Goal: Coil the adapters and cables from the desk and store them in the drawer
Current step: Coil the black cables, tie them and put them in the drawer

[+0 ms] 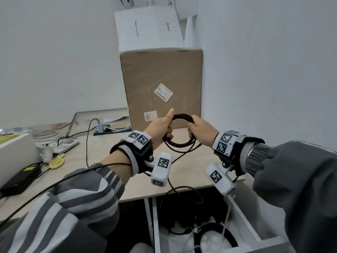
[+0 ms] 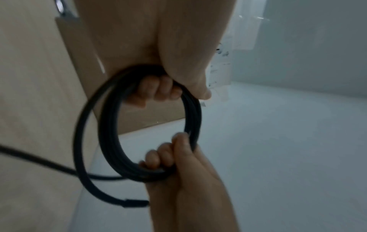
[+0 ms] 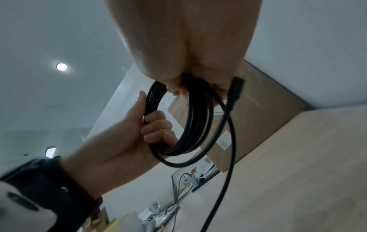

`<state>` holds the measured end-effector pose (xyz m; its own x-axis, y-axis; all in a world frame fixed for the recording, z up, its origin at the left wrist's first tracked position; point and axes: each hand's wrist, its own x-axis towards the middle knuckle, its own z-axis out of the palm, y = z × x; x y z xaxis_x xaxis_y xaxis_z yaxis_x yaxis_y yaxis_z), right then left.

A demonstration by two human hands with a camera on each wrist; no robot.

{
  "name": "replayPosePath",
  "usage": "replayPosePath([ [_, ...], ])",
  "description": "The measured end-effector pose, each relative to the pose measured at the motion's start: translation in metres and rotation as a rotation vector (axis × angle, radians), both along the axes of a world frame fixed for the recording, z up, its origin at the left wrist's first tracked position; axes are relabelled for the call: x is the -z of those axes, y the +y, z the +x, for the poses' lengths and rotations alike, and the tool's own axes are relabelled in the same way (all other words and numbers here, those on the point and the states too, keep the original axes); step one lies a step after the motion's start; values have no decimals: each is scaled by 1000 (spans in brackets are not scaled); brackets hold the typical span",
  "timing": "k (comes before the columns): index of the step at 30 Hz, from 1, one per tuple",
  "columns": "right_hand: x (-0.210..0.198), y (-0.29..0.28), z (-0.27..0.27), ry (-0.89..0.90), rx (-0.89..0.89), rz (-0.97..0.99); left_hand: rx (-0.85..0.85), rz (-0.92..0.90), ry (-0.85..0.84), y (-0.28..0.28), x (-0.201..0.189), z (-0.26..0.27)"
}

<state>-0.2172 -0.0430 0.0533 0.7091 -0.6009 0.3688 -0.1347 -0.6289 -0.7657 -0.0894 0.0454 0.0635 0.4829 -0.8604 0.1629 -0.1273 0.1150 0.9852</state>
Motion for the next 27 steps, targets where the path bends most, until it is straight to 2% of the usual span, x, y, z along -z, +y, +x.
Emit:
replayPosePath([
  [3,-10,1,-11,43,28,-112,-32,102,-326,7,-9,-6],
  [7,-22,13,-13,123,0,-270,-72,-8,-687,12,-23,-15],
  [10,-29,28,-13,144,-40,-358,-144,75,-1000,10,-33,-22],
  [12,-35,32,-13,125,-33,-364,-197,120,-1089,9,-40,-22],
  [15,-39,32,-15,79,-33,-343,-226,77,-996,12,-45,-20],
  [19,-33,21,-20,44,-44,-234,-294,-128,-472,16,-35,-11],
  [23,-29,22,-17,-55,-9,-75,-268,-193,-94,11,-21,-19],
  [25,-28,21,-14,-59,58,-122,-190,-198,40,9,-15,-25],
  [27,-28,17,-15,-31,76,-173,-119,-174,52,10,-13,-25],
])
